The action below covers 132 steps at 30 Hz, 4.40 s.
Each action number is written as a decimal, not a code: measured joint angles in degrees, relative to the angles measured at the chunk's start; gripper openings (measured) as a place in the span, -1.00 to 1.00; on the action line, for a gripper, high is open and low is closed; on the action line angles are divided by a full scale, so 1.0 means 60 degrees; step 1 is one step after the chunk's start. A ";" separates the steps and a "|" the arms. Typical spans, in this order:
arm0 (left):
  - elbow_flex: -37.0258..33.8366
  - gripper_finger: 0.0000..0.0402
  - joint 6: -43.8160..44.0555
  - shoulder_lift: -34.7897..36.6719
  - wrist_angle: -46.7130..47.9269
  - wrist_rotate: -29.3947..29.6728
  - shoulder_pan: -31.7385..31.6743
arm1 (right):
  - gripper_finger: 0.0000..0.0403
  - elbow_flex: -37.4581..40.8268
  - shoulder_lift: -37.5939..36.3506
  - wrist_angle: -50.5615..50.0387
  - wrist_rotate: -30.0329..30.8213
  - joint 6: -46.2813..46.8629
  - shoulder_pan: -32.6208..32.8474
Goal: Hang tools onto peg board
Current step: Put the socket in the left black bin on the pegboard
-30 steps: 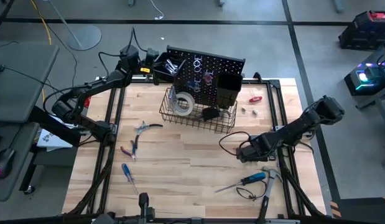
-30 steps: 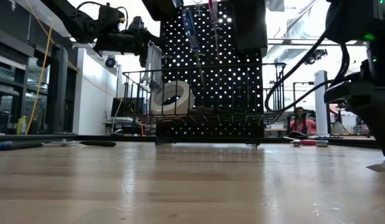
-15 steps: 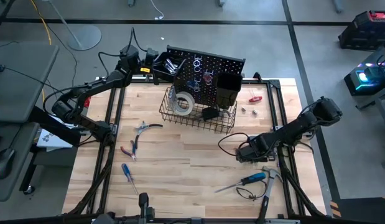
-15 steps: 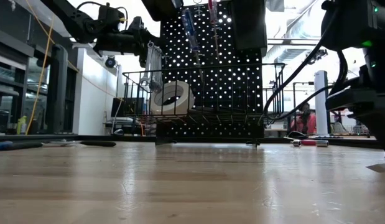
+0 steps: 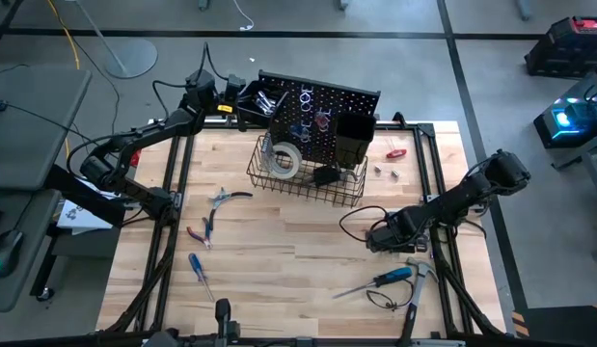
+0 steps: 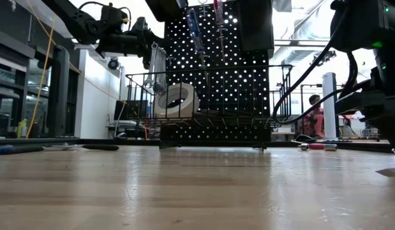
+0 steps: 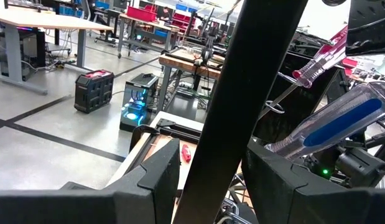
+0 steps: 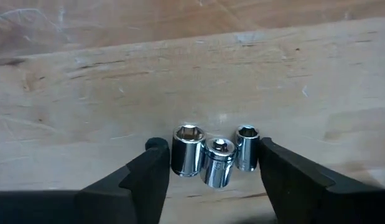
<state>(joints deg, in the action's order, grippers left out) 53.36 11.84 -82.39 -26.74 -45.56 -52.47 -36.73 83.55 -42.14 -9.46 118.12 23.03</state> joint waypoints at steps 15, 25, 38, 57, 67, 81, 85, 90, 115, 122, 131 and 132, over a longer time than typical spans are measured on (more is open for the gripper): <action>0.0000 -0.22 0.0000 0.0000 0.0003 -0.0011 0.0000 | -0.39 0.0004 0.0011 -0.0162 0.0170 0.0032 0.0007; 0.0000 -0.22 0.0011 0.0000 0.0004 -0.0015 0.0000 | -0.54 0.0007 0.0080 -0.0510 0.0423 0.0215 -0.0022; 0.0000 -0.22 0.0244 0.0000 0.0004 -0.0022 0.0000 | -0.77 -0.0048 0.0376 -0.0431 0.0137 0.0142 -0.0022; 0.0000 -0.22 0.0236 0.0000 -0.0008 -0.0033 0.0004 | 0.08 -0.0680 0.0407 -0.1330 0.0116 0.1771 0.0000; 0.0000 -0.22 0.0255 0.0000 -0.0004 -0.0048 0.0000 | 0.07 -0.0322 0.0361 -0.1264 0.0405 0.2443 -0.0146; 0.0000 -0.22 0.0520 0.0000 -0.0004 -0.0051 0.0025 | 0.07 0.0211 0.0295 -0.0559 0.1043 0.2307 -0.0735; 0.0000 -0.22 0.0742 0.0000 -0.0006 -0.0049 0.0044 | 0.07 0.0228 0.0240 -0.0499 0.1250 0.2040 -0.0741; 0.0000 -0.22 0.1041 0.0000 -0.0011 -0.0061 0.0090 | 0.07 0.0306 0.0045 -0.0330 0.1224 0.2026 -0.0754; 0.0000 -0.22 0.1508 0.0000 0.0002 -0.0120 0.0146 | -0.15 0.0324 0.0007 0.0554 0.0524 0.1302 -0.0225; 0.0000 -0.22 0.1512 0.0000 0.0011 -0.0122 0.0146 | -0.27 0.0319 0.0007 0.0461 0.0762 0.1719 -0.0232; 0.0000 -0.22 0.1519 0.0000 0.0015 -0.0128 0.0153 | -0.30 0.0306 0.0007 0.0212 0.1043 0.1300 -0.0280; -0.0001 -0.22 0.1516 0.0000 0.0017 -0.0124 0.0153 | -0.30 0.0302 0.0007 0.0176 0.1064 0.1282 -0.0280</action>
<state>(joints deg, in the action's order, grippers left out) 53.36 20.93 -82.39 -26.64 -46.30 -51.55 -34.92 83.59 -41.09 -3.07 125.81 21.34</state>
